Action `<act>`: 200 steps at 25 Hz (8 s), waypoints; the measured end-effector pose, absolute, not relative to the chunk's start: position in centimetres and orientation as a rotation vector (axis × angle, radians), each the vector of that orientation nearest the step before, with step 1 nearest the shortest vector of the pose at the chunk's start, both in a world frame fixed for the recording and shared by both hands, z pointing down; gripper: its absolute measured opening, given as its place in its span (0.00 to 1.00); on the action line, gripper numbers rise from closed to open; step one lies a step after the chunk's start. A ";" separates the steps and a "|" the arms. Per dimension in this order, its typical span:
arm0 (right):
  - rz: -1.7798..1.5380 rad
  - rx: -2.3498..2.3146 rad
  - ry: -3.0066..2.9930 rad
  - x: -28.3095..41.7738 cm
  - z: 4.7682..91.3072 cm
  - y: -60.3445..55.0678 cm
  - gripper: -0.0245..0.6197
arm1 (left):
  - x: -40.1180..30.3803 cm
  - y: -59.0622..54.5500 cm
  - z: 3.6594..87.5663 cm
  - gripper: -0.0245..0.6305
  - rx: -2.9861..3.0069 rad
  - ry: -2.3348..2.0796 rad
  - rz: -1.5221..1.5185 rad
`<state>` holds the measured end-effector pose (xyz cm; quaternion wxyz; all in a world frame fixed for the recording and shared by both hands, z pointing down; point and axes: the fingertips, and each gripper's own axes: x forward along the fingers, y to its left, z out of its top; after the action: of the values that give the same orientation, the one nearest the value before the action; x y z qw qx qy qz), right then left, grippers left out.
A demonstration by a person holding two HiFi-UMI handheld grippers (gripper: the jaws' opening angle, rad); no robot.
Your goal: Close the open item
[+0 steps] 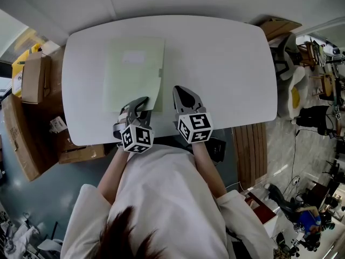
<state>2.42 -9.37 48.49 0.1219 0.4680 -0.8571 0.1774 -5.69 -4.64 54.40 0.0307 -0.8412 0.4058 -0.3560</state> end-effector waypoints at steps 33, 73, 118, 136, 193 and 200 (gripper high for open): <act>0.515 1.361 -2.496 2.3 48.5 -9.1 0.05 | -3.8 -1.4 56.2 0.44 -2.863 0.799 -1.242; 0.534 1.291 -2.489 0.7 49.8 -9.6 0.05 | -3.2 -0.4 57.5 0.45 -2.945 0.754 -1.296; 0.570 1.261 -2.514 -1.1 49.7 -10.1 0.05 | -5.0 -3.0 54.4 0.18 -3.002 1.086 -1.089; 0.493 1.333 -2.565 0.7 46.5 -8.7 0.04 | -6.7 -4.9 48.1 0.05 -2.875 1.403 -0.678; 0.329 1.376 -2.606 0.6 37.3 -2.1 0.05 | -10.9 -2.7 34.6 0.05 -2.828 1.783 -0.053; 0.265 1.311 -2.611 0.3 37.1 -1.6 0.05 | -11.8 -1.7 34.6 0.05 -2.844 1.795 -0.043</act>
<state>0.26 -1.59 37.14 0.1036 0.4445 -0.8852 0.0900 -11.84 -1.70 34.61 -0.1105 -0.8404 0.5304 -0.0126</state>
